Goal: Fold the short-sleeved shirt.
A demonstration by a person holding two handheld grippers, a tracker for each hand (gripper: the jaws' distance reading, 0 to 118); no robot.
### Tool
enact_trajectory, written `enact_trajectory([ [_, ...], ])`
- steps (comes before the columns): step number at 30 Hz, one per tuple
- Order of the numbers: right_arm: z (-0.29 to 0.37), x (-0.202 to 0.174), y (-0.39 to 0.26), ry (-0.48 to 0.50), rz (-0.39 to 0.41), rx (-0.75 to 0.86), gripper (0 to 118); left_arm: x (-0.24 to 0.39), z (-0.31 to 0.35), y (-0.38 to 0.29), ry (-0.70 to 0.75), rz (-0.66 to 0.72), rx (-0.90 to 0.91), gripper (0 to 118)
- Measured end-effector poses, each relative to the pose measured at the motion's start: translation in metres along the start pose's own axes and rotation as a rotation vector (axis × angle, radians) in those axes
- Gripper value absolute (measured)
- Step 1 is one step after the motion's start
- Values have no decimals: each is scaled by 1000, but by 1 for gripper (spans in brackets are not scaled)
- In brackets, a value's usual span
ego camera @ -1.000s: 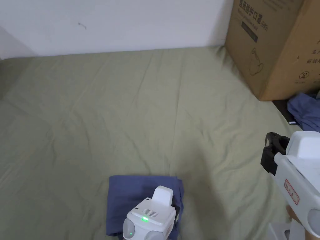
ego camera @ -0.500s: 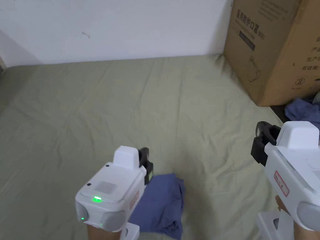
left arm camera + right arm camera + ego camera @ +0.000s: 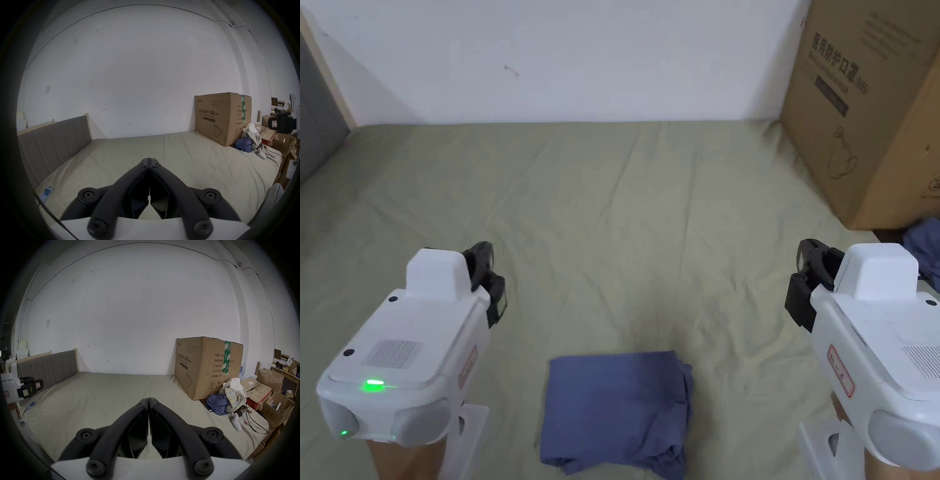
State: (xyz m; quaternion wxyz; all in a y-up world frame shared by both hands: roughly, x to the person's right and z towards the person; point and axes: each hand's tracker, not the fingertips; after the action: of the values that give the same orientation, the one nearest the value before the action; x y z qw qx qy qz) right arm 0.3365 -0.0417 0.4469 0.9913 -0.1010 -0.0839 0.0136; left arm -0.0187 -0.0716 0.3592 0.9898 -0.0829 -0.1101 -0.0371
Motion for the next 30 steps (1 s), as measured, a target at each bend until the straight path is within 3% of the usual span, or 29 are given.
enact_trajectory([
  [10, -35, -41, -30, 87, 18, -60, 0, -24, 11, -2, 27, 71, 6, 0],
  [22, -99, -117, -177, 199, 118, -447, 0, -37, 10, -12, 27, 86, -27, 0],
  [27, -107, -131, -224, 201, 134, -539, 0, -39, 3, -24, 13, 96, -79, 0],
  [30, -103, -129, -230, 193, 123, -507, 0, -39, -3, -33, -7, 127, -123, 0],
])
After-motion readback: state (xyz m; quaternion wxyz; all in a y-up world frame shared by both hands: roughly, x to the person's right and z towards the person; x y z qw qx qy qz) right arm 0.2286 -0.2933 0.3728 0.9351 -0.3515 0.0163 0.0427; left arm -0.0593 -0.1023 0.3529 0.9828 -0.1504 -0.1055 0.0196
